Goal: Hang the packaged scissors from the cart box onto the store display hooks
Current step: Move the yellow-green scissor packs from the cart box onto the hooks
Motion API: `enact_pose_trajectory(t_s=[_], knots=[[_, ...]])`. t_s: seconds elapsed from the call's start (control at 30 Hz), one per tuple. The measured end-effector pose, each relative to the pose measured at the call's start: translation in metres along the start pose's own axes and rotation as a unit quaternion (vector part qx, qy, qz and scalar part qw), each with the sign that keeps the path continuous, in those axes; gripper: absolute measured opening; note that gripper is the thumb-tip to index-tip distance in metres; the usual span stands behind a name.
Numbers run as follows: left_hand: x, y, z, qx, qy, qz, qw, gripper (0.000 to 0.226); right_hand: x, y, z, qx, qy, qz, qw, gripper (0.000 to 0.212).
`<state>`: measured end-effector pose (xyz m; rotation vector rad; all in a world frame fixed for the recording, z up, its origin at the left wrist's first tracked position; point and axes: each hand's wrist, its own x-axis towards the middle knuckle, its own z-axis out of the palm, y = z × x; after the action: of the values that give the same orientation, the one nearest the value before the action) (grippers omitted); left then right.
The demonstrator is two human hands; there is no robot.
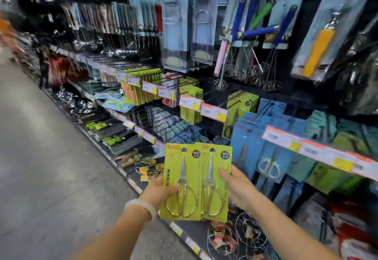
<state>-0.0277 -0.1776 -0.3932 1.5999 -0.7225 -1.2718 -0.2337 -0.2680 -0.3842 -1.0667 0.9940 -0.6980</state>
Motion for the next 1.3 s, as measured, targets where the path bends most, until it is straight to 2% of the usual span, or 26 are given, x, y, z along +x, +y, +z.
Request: enact_pose_trajectory(t_s=[0.07, 0.23, 0.37, 0.5, 0.63, 0.73, 0.83, 0.87, 0.93, 1.07, 1.23, 1.3], knots=[[0.025, 0.014, -0.02, -0.015, 0.0, 0.004, 1.0, 0.019, 0.028, -0.015, 0.019, -0.005, -0.004, 0.0, 1.0, 0.03], [0.082, 0.041, -0.061, -0.021, 0.005, 0.013, 1.0, 0.02, 0.083, -0.051, 0.062, -0.004, 0.0, -0.017, 1.0, 0.042], [0.118, 0.046, -0.086, -0.037, 0.002, 0.004, 0.999, 0.021, 0.128, -0.049, 0.083, 0.0, 0.019, -0.015, 1.0, 0.026], [0.162, 0.054, -0.112, -0.036, -0.016, -0.003, 0.999, 0.02, 0.165, -0.053, 0.101, -0.002, 0.049, -0.012, 0.999, 0.023], [0.215, 0.07, -0.14, -0.004, -0.041, -0.004, 0.999, 0.018, 0.203, -0.058, 0.122, -0.019, 0.093, -0.013, 0.995, 0.037], [0.252, 0.085, -0.167, 0.025, -0.084, -0.013, 0.996, 0.028, 0.229, -0.062, 0.146, -0.032, 0.148, -0.021, 0.988, 0.037], [0.281, 0.106, -0.189, 0.076, -0.132, 0.004, 0.988, 0.055, 0.254, -0.071, 0.169, -0.046, 0.186, -0.024, 0.981, 0.03], [0.287, 0.115, -0.194, 0.078, -0.141, 0.003, 0.987, 0.052, 0.262, -0.076, 0.176, -0.049, 0.201, -0.026, 0.978, 0.035], [0.3, 0.124, -0.202, 0.064, -0.164, 0.007, 0.984, 0.03, 0.276, -0.086, 0.185, -0.033, 0.225, -0.031, 0.973, 0.045], [0.319, 0.125, -0.211, 0.072, -0.189, 0.02, 0.979, 0.027, 0.293, -0.095, 0.194, -0.001, 0.28, -0.06, 0.958, 0.019], [0.335, 0.124, -0.214, 0.096, -0.214, -0.001, 0.972, 0.04, 0.299, -0.095, 0.192, -0.033, 0.314, -0.053, 0.947, 0.043], [0.34, 0.124, -0.211, 0.096, -0.231, -0.01, 0.968, 0.04, 0.301, -0.093, 0.19, -0.03, 0.314, -0.056, 0.947, 0.042]])
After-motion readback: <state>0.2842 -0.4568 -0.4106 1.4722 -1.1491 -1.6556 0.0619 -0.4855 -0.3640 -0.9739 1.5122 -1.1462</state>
